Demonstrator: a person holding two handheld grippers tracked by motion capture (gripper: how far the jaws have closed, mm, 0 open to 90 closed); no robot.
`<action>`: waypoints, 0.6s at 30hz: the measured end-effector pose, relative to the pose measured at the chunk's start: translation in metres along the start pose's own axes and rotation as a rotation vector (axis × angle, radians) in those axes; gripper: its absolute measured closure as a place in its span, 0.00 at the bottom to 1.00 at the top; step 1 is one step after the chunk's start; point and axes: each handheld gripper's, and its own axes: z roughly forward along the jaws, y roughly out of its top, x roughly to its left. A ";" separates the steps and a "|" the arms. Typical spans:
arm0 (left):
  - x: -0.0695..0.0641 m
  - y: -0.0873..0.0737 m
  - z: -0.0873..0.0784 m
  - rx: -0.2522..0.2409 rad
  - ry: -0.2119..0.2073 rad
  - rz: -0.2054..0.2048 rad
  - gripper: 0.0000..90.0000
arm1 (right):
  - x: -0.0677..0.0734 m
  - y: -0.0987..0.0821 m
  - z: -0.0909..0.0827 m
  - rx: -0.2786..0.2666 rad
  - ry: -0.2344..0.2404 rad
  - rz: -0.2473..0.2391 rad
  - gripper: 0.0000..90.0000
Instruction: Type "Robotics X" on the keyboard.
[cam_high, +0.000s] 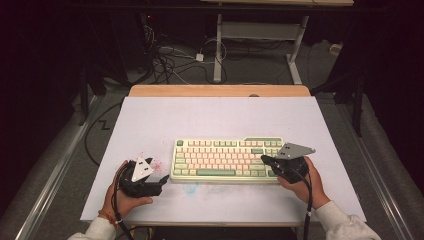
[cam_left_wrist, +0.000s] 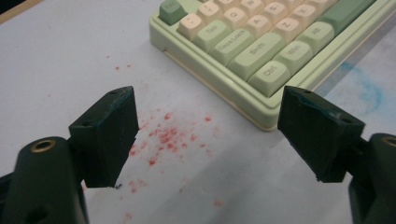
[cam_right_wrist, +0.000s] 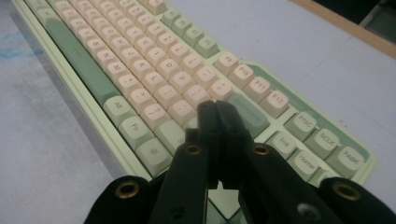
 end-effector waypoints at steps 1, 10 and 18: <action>-0.001 0.002 0.001 -0.001 0.000 -0.002 0.21 | 0.000 0.000 0.002 0.007 0.007 0.000 1.00; -0.008 0.018 0.005 0.026 0.013 -0.013 0.32 | 0.006 -0.007 0.017 0.061 0.022 -0.019 1.00; -0.006 0.029 0.006 0.012 -0.046 -0.031 0.63 | 0.006 -0.012 0.019 0.089 0.010 -0.007 1.00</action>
